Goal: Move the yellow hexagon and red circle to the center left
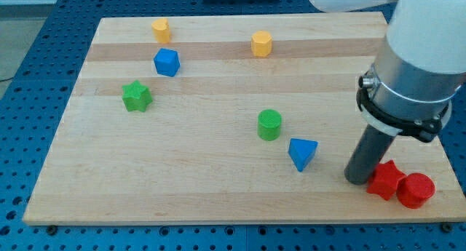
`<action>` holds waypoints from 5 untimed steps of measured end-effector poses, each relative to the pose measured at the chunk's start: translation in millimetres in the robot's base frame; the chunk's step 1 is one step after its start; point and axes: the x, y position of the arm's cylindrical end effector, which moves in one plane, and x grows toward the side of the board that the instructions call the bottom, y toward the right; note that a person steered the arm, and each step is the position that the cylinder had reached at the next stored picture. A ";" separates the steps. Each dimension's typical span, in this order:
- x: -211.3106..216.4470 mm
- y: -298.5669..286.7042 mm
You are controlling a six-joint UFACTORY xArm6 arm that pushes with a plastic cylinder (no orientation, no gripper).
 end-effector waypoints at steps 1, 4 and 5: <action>0.0 0.0; -18.1 -15.3; -18.1 -15.3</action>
